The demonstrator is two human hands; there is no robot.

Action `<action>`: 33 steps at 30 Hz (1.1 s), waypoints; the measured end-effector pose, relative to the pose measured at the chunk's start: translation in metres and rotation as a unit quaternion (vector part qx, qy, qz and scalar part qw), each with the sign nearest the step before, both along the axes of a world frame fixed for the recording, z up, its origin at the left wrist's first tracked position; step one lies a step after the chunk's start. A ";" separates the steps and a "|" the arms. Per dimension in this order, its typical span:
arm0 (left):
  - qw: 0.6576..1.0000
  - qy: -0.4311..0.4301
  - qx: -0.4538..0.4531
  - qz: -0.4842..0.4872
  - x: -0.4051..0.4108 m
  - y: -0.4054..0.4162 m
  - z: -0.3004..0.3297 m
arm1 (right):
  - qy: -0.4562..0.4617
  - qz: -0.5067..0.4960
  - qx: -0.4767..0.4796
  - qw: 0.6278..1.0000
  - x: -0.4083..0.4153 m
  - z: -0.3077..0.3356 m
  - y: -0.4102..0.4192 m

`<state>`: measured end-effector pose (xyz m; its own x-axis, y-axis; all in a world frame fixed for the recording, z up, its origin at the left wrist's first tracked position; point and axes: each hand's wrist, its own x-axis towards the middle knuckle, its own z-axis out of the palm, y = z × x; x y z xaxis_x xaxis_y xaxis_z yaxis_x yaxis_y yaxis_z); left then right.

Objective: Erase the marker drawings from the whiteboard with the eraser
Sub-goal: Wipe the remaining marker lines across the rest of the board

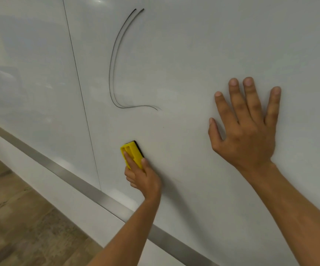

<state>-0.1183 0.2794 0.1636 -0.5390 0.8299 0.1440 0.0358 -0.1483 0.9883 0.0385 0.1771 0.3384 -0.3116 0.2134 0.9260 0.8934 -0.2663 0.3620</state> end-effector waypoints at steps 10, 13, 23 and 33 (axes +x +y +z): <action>0.931 0.263 0.227 -0.108 0.068 -0.106 -0.057 | -0.008 0.003 0.001 1.000 0.002 0.001 -0.002; 0.927 0.268 0.240 -0.104 0.053 -0.088 -0.046 | -0.008 0.009 0.001 1.000 0.003 0.001 -0.002; 0.998 0.050 0.030 0.010 -0.004 0.000 0.009 | -0.001 -0.005 -0.004 1.000 0.000 0.000 0.000; 0.905 0.288 0.294 -0.106 0.059 -0.085 -0.055 | -0.009 -0.006 0.001 1.000 0.002 0.000 -0.001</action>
<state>-0.0589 0.1943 0.1083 -0.0710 0.5950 0.8006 0.4296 -0.7061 0.5629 0.0404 0.1758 0.3380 -0.3262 0.2156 0.9204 0.8833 -0.2773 0.3780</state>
